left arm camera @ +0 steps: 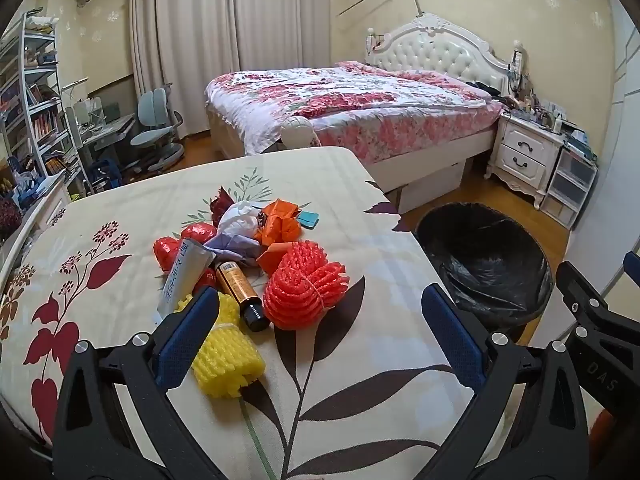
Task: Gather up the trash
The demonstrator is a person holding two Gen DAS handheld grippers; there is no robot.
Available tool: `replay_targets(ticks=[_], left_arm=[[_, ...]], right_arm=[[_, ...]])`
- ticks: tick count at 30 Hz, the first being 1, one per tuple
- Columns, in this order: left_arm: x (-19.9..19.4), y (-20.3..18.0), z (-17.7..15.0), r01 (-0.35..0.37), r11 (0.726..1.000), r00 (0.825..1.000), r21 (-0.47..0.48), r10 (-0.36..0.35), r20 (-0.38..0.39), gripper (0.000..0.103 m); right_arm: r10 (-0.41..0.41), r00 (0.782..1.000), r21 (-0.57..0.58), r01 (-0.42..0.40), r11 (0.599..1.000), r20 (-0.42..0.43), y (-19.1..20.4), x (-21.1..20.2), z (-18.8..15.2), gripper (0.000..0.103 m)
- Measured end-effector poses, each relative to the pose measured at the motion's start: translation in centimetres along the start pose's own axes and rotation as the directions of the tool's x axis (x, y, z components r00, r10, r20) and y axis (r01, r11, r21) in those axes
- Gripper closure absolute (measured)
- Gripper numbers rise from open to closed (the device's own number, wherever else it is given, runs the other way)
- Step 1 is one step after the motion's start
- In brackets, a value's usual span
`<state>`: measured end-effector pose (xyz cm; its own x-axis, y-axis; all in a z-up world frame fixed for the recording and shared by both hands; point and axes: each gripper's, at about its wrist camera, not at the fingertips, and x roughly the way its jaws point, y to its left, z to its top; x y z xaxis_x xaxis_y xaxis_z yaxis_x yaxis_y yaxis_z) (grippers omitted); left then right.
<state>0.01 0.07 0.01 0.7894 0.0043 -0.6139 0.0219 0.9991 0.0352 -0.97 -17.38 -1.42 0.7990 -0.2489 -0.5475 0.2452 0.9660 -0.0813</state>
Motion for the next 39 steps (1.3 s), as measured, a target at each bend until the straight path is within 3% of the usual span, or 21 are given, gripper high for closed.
replay_targets(ticks=[39], left_arm=[[0.1, -0.2, -0.3, -0.004, 1.0, 1.0, 0.006, 0.004, -0.007, 0.004]], right_arm=[[0.0, 1.0, 0.006, 0.0, 1.0, -0.012, -0.8, 0.5, -0.8, 0.007]])
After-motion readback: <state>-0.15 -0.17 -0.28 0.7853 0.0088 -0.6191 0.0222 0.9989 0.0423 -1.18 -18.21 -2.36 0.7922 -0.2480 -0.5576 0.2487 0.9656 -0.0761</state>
